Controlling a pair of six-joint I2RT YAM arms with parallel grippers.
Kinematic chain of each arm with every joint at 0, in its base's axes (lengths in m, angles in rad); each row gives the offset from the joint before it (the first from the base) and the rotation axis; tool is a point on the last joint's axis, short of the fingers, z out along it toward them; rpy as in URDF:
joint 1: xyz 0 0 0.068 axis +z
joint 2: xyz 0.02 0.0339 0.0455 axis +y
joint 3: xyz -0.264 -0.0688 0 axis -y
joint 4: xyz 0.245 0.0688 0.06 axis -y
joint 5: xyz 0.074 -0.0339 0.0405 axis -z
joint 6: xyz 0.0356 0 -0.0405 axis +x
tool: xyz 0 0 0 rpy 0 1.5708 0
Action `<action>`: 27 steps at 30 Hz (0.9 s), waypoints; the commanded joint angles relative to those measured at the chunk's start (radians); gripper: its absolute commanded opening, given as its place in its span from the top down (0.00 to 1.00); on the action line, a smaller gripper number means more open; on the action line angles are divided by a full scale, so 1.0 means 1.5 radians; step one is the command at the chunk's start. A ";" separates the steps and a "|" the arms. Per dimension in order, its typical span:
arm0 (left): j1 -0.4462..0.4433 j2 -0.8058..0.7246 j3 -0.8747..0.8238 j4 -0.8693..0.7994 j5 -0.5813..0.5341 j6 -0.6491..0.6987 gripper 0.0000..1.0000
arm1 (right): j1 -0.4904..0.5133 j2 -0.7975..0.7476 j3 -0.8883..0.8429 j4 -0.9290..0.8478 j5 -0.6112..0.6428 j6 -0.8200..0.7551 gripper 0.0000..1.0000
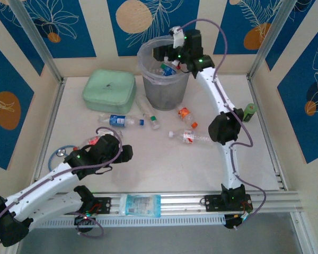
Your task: Put the plastic bottles in the bin
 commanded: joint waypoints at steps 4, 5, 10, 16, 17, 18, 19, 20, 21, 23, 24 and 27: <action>0.007 0.015 0.025 -0.019 0.001 0.005 0.00 | -0.041 -0.185 -0.149 0.006 -0.034 -0.004 0.01; 0.007 0.017 0.025 -0.018 0.001 0.005 0.00 | -0.046 -0.216 -0.188 0.014 -0.033 -0.002 0.01; 0.006 0.047 0.038 -0.020 -0.013 0.026 0.00 | -0.084 -0.397 -0.459 0.075 -0.040 0.040 0.01; 0.007 0.161 0.109 -0.067 -0.088 -0.033 0.00 | -0.141 -0.582 -0.792 0.176 -0.053 0.184 0.01; 0.007 0.170 0.111 -0.069 -0.116 -0.075 0.00 | -0.147 -0.602 -0.828 0.179 -0.052 0.212 0.01; 0.006 0.177 0.110 -0.064 -0.143 -0.113 0.00 | -0.150 -0.622 -0.864 0.188 -0.052 0.245 0.01; 0.008 0.182 0.108 -0.049 -0.158 -0.139 0.00 | -0.149 -0.640 -0.904 0.204 -0.049 0.276 0.01; 0.008 0.185 0.108 -0.038 -0.169 -0.157 0.00 | -0.146 -0.651 -0.936 0.222 -0.047 0.305 0.01; 0.009 0.191 0.113 -0.029 -0.178 -0.161 0.00 | -0.140 -0.663 -0.971 0.245 -0.047 0.335 0.01; 0.009 0.204 0.143 -0.038 -0.202 -0.104 0.00 | -0.119 -0.670 -1.011 0.264 -0.061 0.357 0.01; 0.009 0.213 0.171 -0.067 -0.228 -0.078 0.00 | -0.105 -0.672 -1.022 0.251 -0.057 0.353 0.01; 0.011 0.240 0.226 -0.082 -0.223 0.131 0.00 | -0.076 -0.672 -1.043 0.219 -0.016 0.322 0.01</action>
